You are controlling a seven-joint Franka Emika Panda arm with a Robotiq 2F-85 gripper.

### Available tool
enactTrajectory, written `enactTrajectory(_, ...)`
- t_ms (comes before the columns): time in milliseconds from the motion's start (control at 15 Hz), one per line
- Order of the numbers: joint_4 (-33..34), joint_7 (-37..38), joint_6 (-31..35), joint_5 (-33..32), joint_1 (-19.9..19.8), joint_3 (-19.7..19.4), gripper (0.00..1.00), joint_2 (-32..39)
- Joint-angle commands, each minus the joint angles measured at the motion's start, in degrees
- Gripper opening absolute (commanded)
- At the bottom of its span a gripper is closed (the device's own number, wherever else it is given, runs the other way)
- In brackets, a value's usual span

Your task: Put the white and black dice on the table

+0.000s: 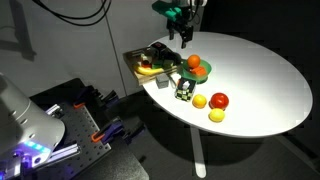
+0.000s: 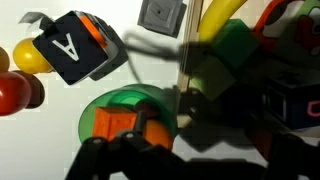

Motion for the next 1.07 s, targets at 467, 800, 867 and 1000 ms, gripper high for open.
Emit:
enactTrajectory(467,2.38,-6.19,-11.44,-0.46,0.63,0.80,1.00,-5.69)
enactTrajectory(800,2.24,-6.56,-11.09,-0.44,0.56,0.94,1.00,-5.91)
enactTrajectory(867,2.24,-6.56,-11.34,-0.59,0.59,0.93,1.00,-6.18)
enactTrajectory(1000,2.23,-6.56,-11.47,-0.67,0.61,0.93,1.00,-6.43)
